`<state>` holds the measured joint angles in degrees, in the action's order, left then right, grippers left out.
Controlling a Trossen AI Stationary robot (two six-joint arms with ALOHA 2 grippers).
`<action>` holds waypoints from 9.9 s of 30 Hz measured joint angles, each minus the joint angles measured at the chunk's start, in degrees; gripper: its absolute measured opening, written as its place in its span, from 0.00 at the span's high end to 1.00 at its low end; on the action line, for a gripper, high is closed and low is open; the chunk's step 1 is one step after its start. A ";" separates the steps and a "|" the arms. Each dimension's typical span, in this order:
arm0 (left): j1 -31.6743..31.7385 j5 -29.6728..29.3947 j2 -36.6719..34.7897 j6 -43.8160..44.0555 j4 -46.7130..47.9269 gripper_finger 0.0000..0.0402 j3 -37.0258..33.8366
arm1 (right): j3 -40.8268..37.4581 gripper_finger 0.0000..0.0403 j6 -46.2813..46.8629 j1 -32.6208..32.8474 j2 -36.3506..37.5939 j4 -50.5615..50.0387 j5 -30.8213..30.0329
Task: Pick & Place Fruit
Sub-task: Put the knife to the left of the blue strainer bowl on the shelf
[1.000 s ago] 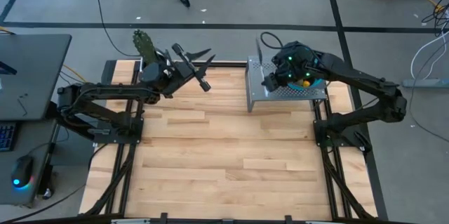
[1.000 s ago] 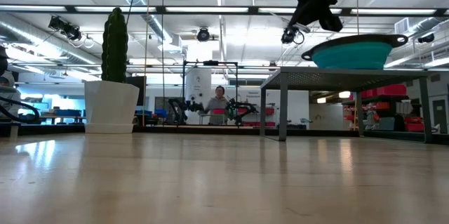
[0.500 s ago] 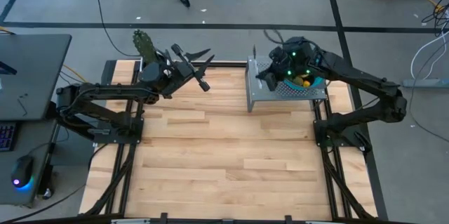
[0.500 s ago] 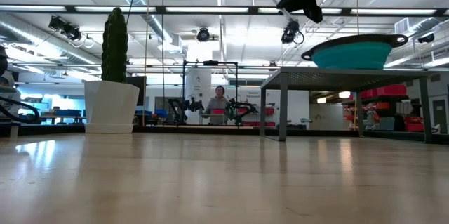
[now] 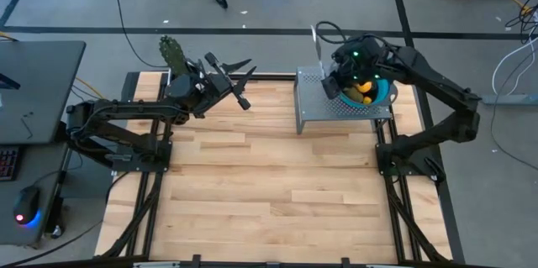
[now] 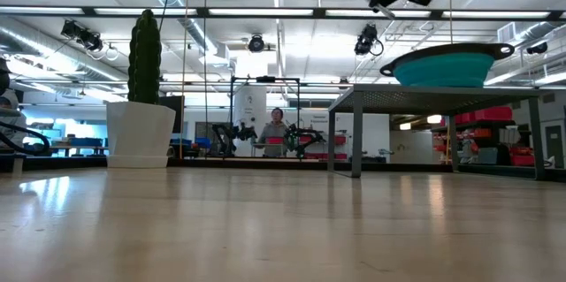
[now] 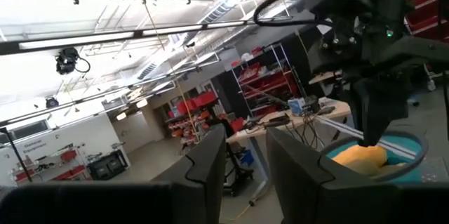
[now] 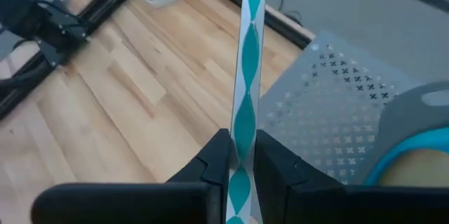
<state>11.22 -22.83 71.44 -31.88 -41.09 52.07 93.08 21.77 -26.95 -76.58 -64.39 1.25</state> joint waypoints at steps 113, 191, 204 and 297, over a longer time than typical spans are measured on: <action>-3.04 -0.24 -1.86 -0.27 2.66 0.72 0.04 | -1.67 0.87 31.27 1.53 -17.66 -11.38 -2.63; -3.45 -0.22 -1.86 0.17 3.07 0.72 0.02 | -1.67 0.83 26.79 0.52 -17.63 -11.18 -9.59; -3.54 -0.22 -1.86 0.18 3.12 0.72 0.02 | -1.67 0.83 29.82 3.31 -17.61 -12.84 -10.34; -25.73 -41.79 -1.86 -12.52 4.39 0.72 0.02 | -1.67 0.66 -23.42 4.51 -20.07 2.34 -20.92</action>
<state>-14.51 -64.62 69.58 -44.40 -36.71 52.10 91.42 -1.65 -22.44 -96.65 -62.05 -19.67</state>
